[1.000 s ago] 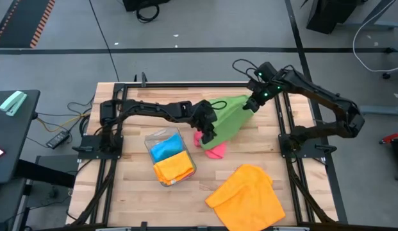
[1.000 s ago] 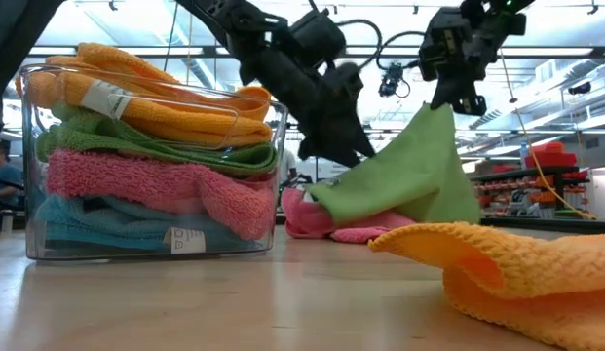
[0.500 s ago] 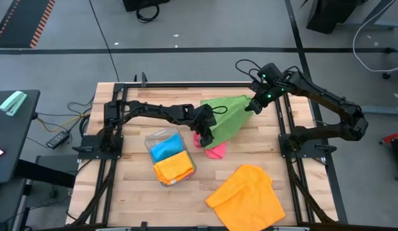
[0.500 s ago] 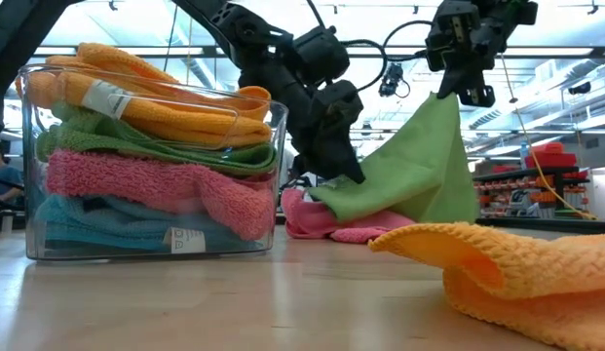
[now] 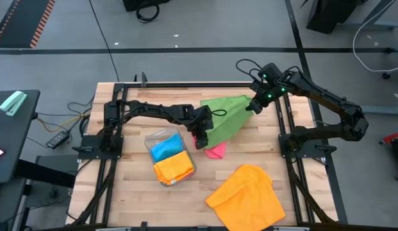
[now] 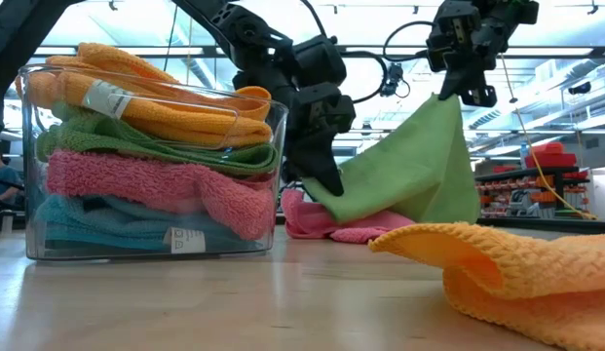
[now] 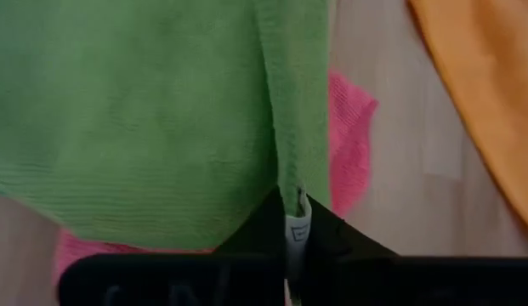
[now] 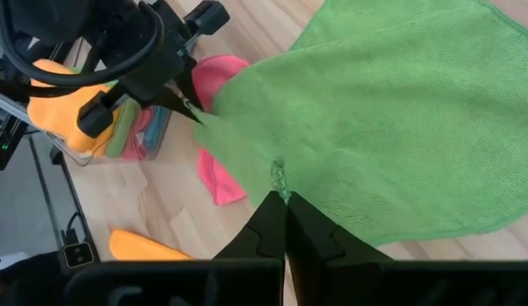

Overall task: Fold microfiber towels
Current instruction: Fold the green towel

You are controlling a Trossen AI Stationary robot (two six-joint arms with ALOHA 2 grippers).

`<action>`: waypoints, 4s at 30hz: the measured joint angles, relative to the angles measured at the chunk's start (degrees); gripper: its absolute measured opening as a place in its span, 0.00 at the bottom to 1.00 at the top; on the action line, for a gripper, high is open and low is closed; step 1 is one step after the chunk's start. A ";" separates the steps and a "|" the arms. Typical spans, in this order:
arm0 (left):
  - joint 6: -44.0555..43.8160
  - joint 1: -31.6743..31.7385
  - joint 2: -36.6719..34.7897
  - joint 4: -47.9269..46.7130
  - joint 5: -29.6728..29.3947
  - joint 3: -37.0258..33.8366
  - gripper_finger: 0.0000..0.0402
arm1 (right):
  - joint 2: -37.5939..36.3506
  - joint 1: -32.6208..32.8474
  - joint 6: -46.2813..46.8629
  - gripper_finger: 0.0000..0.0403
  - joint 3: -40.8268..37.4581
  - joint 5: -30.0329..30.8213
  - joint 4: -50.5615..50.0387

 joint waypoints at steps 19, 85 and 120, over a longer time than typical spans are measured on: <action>12.87 7.85 0.04 -12.34 -3.35 12.32 0.05 | 0.28 0.00 -3.70 0.02 -0.04 19.96 -0.44; 36.14 12.24 0.24 -13.08 -10.59 12.41 0.53 | 15.37 -0.43 -19.19 0.42 -0.91 13.42 13.12; 24.40 0.34 4.39 -9.34 -30.74 7.47 0.48 | 15.37 11.79 -5.27 0.42 -0.92 24.30 18.32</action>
